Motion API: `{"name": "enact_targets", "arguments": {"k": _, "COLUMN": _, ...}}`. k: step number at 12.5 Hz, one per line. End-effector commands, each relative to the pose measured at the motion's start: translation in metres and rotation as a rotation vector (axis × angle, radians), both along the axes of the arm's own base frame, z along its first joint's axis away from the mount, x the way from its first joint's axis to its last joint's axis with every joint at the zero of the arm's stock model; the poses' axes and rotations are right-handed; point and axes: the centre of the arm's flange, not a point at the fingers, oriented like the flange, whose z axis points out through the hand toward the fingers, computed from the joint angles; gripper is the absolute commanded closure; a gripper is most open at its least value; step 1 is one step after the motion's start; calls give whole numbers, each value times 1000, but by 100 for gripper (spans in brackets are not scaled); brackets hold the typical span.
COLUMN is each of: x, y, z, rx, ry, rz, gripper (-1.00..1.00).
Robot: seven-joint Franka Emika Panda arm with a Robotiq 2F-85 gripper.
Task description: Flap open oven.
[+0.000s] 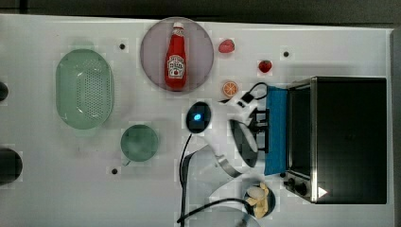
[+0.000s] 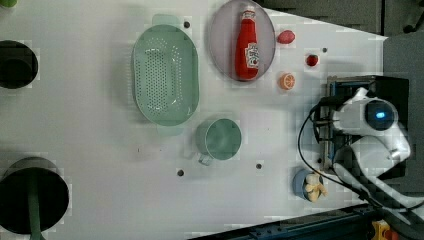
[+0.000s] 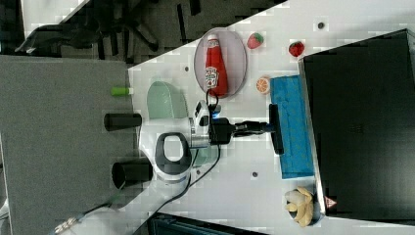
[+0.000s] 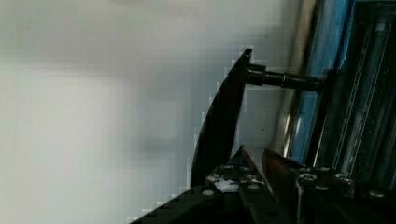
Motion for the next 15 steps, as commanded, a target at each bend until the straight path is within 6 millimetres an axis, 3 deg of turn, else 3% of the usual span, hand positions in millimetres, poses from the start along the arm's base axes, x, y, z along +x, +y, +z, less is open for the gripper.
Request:
{"name": "enact_targets", "arguments": {"k": 1, "x": -12, "y": 37, "z": -40, "rx": -88, "ry": -115, "rz": -114, "gripper": 65}}
{"name": "enact_targets", "arguments": {"k": 5, "x": -18, "y": 57, "z": -90, "rx": -123, "ry": -122, "rz": -122, "gripper": 65}}
{"name": "enact_targets", "arguments": {"k": 7, "x": -8, "y": 61, "z": -86, "rx": -130, "ry": -139, "rz": -122, "gripper": 65}}
{"name": "enact_targets", "arguments": {"k": 9, "x": 15, "y": 72, "z": -61, "rx": -63, "ry": -221, "rz": -184, "gripper": 65}}
{"name": "enact_targets", "arguments": {"k": 11, "x": 32, "y": 80, "z": -22, "rx": 45, "ry": -300, "rz": -355, "gripper": 65}}
{"name": "enact_targets", "arguments": {"k": 15, "x": 43, "y": 76, "z": 66, "rx": 219, "ry": -400, "rz": -681, "gripper": 65}}
